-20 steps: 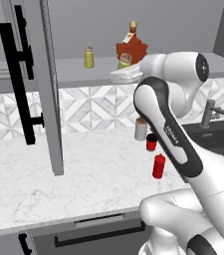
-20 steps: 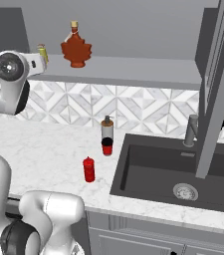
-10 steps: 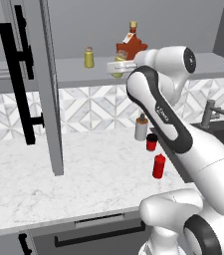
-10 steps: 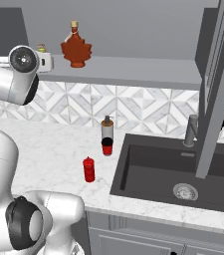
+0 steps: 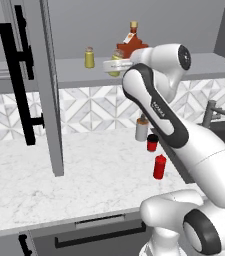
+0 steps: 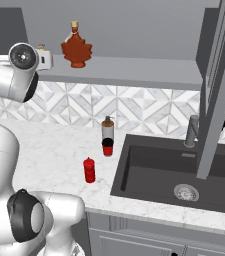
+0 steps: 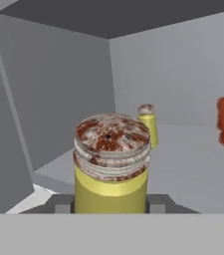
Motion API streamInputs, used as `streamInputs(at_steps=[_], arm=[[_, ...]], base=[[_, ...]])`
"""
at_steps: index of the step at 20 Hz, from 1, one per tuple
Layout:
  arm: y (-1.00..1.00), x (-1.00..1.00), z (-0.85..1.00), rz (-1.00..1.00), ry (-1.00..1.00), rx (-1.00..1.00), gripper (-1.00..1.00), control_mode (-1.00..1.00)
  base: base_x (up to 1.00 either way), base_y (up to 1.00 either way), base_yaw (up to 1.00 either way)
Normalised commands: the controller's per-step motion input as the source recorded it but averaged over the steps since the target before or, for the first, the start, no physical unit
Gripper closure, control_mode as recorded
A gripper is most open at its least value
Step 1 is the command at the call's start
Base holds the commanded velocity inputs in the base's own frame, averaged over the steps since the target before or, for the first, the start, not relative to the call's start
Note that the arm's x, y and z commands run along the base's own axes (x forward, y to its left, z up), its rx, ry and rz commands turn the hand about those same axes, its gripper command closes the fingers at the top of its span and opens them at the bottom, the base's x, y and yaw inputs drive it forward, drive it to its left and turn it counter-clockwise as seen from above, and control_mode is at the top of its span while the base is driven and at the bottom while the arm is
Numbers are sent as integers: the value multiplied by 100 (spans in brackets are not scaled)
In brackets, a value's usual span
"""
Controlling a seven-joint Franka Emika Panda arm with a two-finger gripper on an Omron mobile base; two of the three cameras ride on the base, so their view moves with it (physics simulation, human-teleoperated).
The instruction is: Put the shaker and condiment bottle from the counter next to their counterparts in the cabinet.
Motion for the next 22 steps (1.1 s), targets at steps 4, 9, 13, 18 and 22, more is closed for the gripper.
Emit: streamInputs(at_steps=[4,9,13,18,22], arm=[[4,13,0,0,0,0,100,-100],[13,25,-3,0,0,-4,100,-100],[22,23,-7,0,0,-7,100,-100],[13,10,0,0,0,-5,100,-100],[3,3,0,0,0,-2,100,-100]], base=[[0,0,0],[0,0,0],[0,0,0],[0,0,0],[0,0,0]])
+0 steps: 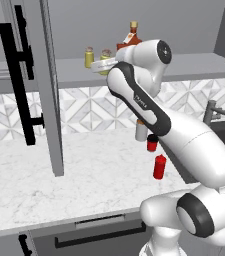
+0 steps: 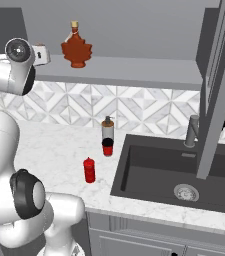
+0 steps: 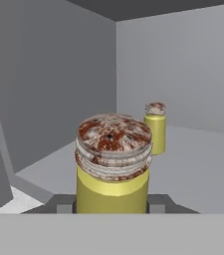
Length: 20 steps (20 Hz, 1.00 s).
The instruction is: Put the shaker and condiment bottle from the counter next to their counterparts in the cabinet.
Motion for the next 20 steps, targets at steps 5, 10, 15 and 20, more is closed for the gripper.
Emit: streamInputs(at_steps=[5,10,15,20], arm=[[1,2,0,0,0,0,100,-100],[7,9,-1,0,0,-1,100,-100],[6,21,-11,0,0,-3,100,-100],[0,18,-2,0,0,0,100,-100]], base=[[0,0,0],[0,0,0],[0,0,0],[0,0,0]])
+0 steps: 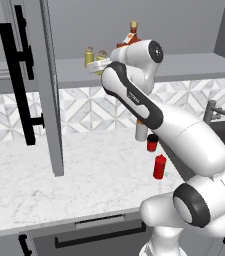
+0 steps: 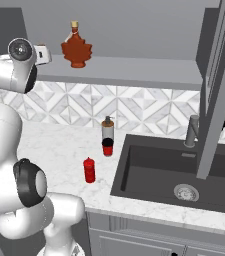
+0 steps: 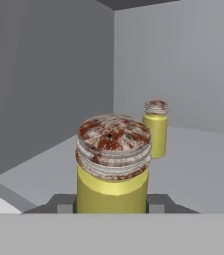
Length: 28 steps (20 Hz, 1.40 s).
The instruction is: Put the shaker and condiment bottle from the counter next to their counterparts in the cabinet.
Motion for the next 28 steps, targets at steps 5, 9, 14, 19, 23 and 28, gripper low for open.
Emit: streamInputs(at_steps=[5,9,14,19,23,28], arm=[[4,25,-7,0,0,-1,100,-100],[8,25,-13,0,0,-2,100,-100],[11,25,-10,0,0,-2,100,-100],[13,21,-4,0,0,-2,100,-100],[10,17,-1,0,0,-1,100,-100],[4,16,0,0,0,-1,100,-100]], base=[[0,0,0],[0,0,0],[0,0,0],[0,0,0],[0,0,0],[0,0,0]])
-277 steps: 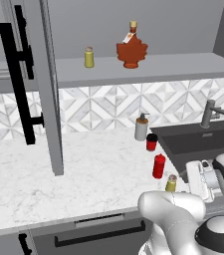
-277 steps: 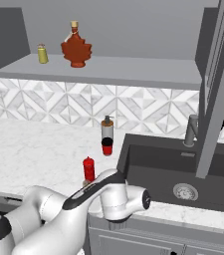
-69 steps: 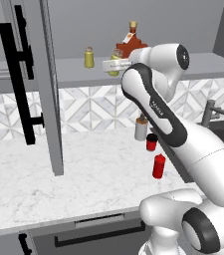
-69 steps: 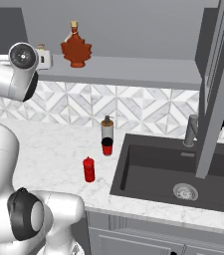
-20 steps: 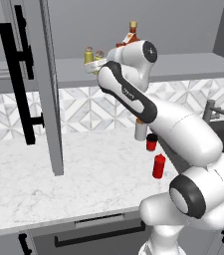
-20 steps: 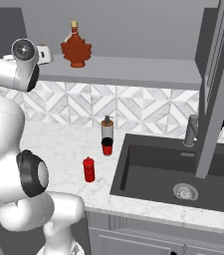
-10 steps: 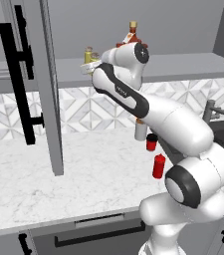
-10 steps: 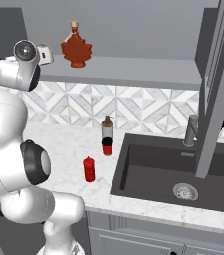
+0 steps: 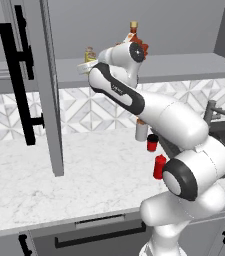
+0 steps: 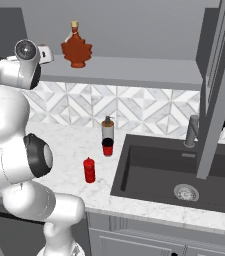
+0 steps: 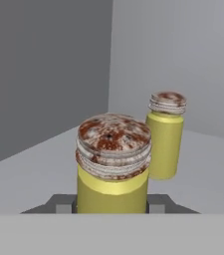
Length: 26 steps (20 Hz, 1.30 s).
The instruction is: Put the shaker and condiment bottle from the counter next to their counterparts in the cabinet.
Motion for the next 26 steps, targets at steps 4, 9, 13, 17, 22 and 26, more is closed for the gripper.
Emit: streamInputs(at_steps=[4,9,13,17,22,26], arm=[[0,7,0,0,0,0,100,-100],[0,4,0,0,0,0,100,-100],[1,11,-1,0,0,-1,100,-100],[1,14,-3,0,0,-2,100,-100],[10,4,-8,0,0,-2,-100,-100],[1,0,-3,-1,0,0,-100,-100]], base=[[0,0,0],[0,0,0],[0,0,0],[0,0,0],[0,0,0],[0,0,0]])
